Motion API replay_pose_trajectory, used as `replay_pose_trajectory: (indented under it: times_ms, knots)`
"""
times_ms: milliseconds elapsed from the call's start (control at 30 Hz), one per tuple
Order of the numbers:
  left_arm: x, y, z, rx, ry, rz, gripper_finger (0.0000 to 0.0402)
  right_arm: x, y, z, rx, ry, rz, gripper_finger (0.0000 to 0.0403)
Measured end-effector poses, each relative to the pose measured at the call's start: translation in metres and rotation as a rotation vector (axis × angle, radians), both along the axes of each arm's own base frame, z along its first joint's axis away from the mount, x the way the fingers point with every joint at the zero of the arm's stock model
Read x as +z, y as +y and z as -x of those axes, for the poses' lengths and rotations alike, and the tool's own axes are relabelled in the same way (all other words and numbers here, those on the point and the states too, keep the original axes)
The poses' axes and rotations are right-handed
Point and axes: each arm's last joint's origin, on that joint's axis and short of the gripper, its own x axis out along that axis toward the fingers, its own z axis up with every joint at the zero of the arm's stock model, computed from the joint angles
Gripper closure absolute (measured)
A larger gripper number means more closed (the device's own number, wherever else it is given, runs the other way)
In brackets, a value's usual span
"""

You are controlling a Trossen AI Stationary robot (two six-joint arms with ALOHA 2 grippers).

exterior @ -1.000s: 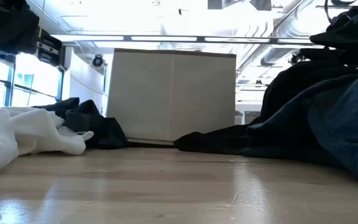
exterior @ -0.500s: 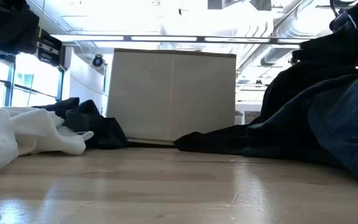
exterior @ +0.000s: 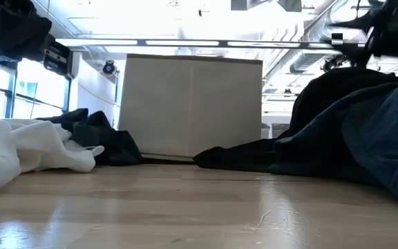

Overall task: Sort clothes
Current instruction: Put the black shirt into the laundry organizer

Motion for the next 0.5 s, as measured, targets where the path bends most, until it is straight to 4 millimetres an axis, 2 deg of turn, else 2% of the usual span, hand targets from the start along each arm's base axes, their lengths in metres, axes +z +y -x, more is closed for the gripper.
replay_pose_trajectory:
  times_ms: [100, 200, 267, 333, 500]
  knots:
    - [0.000, 0.000, 0.000, 0.001, -0.004, -0.006, 0.0395, 0.014, 0.008, 0.001, 0.080, -0.127, 0.203, 0.0281]
    - [0.000, 0.000, 0.000, -0.001, 0.006, 0.020, 0.0395, 0.028, 0.014, 0.003, 0.063, -0.254, 0.375, 0.0281]
    - [0.000, 0.000, 0.000, -0.002, 0.012, 0.033, 0.0395, 0.037, 0.017, 0.000, 0.036, -0.247, 0.446, 0.0281]
    - [0.000, 0.000, 0.000, -0.002, 0.010, 0.027, 0.0395, 0.046, 0.018, -0.007, 0.038, -0.145, 0.502, 0.0281]
    - [0.000, 0.000, 0.000, -0.001, 0.004, 0.012, 0.0395, 0.070, 0.017, -0.019, 0.075, 0.373, 0.435, 0.0281]
